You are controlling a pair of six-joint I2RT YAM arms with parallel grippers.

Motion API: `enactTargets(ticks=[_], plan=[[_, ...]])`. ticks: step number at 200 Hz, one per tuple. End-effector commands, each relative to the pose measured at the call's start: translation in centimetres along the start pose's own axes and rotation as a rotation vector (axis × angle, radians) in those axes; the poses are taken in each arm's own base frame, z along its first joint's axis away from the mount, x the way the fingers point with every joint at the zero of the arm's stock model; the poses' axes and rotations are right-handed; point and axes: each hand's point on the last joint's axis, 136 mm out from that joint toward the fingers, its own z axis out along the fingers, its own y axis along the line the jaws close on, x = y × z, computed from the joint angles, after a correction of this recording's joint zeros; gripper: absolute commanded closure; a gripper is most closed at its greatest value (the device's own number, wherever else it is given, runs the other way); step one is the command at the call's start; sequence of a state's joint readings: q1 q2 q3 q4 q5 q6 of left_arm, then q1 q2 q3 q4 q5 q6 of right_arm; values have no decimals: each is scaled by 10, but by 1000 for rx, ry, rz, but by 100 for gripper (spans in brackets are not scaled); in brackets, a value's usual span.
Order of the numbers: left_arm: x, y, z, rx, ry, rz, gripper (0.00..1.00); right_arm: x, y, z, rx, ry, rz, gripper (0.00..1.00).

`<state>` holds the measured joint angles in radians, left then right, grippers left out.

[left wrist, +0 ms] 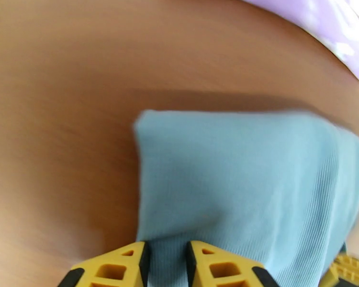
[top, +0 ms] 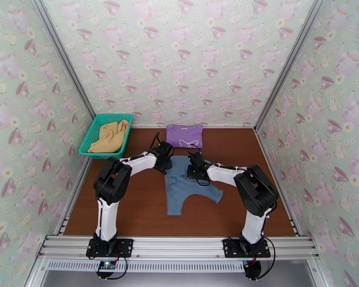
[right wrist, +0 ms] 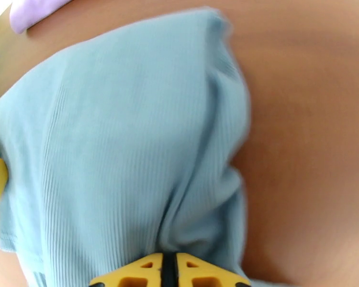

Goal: Fold and stack the mixed laundry pile

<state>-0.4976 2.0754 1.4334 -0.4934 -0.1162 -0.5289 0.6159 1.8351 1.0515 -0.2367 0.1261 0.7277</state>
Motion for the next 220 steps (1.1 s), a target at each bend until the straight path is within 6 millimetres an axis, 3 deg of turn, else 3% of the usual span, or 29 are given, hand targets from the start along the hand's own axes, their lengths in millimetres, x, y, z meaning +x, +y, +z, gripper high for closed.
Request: enactTargets(ticks=[1,33,60,88,115,129,142,159,165,183,195,205,220], plan=[[-2,21,6,-78,35,100,70,-28,-6,-14,45,-135,187,81],[-14,15,7,-41,29,133,69,-53,-7,-16,97,-198,218,77],[-21,4,-14,25,3,131,64,-72,0,-27,102,-230,143,77],[-42,-5,-77,96,-122,131,52,-92,23,-64,14,-286,-101,75],[-71,-12,-173,197,-375,191,39,-96,46,-124,-120,-380,-474,75],[-83,-19,-229,260,-565,274,27,-90,54,-159,-189,-438,-658,68],[-85,-28,-278,335,-731,389,1,-85,57,-191,-230,-488,-805,58],[-77,-41,-326,425,-922,579,0,-61,64,-218,-316,-471,-1042,55],[-74,-43,-337,427,-976,641,0,-49,63,-223,-335,-437,-1131,49],[-61,-47,-349,412,-1032,822,0,-15,42,-222,-287,-262,-1369,30],[-47,-50,-345,381,-1005,968,0,4,21,-216,-224,-122,-1504,20],[-31,-49,-336,309,-965,1114,0,18,3,-211,-169,-17,-1582,11],[4,-42,-310,157,-889,1407,0,46,-17,-207,-135,102,-1735,9]])
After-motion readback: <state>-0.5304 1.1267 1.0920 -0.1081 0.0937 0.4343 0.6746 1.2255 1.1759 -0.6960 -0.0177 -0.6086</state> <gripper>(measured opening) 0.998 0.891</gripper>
